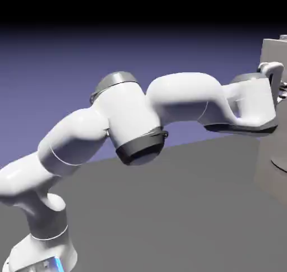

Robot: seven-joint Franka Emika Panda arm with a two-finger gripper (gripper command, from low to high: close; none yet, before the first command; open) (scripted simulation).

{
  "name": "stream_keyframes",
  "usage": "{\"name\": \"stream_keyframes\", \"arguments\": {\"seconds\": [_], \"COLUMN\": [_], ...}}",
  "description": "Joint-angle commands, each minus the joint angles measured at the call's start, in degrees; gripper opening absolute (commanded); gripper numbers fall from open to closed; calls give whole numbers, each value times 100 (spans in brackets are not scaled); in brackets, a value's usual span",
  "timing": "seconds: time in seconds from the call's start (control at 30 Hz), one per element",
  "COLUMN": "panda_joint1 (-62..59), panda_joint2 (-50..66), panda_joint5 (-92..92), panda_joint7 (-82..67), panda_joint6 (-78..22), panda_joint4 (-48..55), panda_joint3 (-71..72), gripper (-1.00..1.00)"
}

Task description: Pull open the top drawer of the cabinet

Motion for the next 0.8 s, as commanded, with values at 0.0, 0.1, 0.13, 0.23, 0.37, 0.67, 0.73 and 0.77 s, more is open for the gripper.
{"name": "stream_keyframes", "arguments": {"seconds": [0.0,0.1,0.13,0.23,0.37,0.67,0.73,0.77], "panda_joint1": [-184,-776,-983,-1606,-2436,-4305,-4720,-4927], "panda_joint2": [-64,-247,-301,-428,-473,-234,-104,-30], "panda_joint5": [-41,-139,-166,-227,-247,-153,-99,-68], "panda_joint7": [76,287,351,510,590,541,477,441], "panda_joint6": [-55,-219,-269,-400,-548,-751,-771,-776], "panda_joint4": [-209,-832,-1037,-1614,-2324,-3817,-4150,-4317], "panda_joint3": [120,518,663,1111,1748,3199,3514,3670], "gripper": [-100,-100,-100,-100,-100,-100,-100,-100]}}
